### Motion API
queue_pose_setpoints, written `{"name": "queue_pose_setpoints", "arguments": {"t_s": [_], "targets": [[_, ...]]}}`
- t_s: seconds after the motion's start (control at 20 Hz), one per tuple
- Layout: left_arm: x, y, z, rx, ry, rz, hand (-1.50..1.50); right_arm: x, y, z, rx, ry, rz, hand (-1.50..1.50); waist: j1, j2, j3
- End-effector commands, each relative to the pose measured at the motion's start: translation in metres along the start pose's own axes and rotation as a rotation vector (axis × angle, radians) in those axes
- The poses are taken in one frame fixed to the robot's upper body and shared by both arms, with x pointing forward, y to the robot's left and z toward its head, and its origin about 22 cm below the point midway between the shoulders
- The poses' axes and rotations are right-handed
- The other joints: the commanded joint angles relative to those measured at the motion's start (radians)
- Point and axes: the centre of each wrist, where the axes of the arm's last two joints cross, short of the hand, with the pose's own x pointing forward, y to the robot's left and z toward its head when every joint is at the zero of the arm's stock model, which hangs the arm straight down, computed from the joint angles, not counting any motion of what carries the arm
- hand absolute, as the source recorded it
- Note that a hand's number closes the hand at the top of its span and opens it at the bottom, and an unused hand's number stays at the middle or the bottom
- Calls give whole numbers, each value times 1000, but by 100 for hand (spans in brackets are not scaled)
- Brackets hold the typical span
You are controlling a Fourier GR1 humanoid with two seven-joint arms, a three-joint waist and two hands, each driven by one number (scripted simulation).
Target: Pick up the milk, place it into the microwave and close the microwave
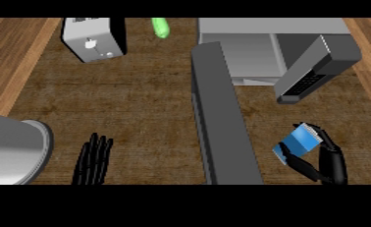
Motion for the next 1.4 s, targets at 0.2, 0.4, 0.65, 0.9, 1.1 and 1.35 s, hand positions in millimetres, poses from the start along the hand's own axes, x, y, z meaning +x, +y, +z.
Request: {"name": "queue_pose_setpoints", "arguments": {"t_s": [0.2,0.4,0.65,0.9,1.1,1.35], "targets": [[4,10,9,10,-4,-11,-150,-19,-5,-21,34,55,119,150,5,2,2],[14,33,-4,-5,-11,-1,-150,-30,-2,-12,123,-11,167,150,4,3,2],[0,22,6,1,-14,-4,-150,-29,23,-51,125,-31,13,150,20,8,4],[6,31,11,-11,1,-6,-150,-22,64,-56,154,-97,-138,150,23,8,4],[-4,44,5,13,-6,-3,-150,-21,81,-48,174,-109,-211,150,8,5,3],[3,36,0,-7,19,8,-150,-1,117,-65,194,-146,-256,150,2,2,2]]}}
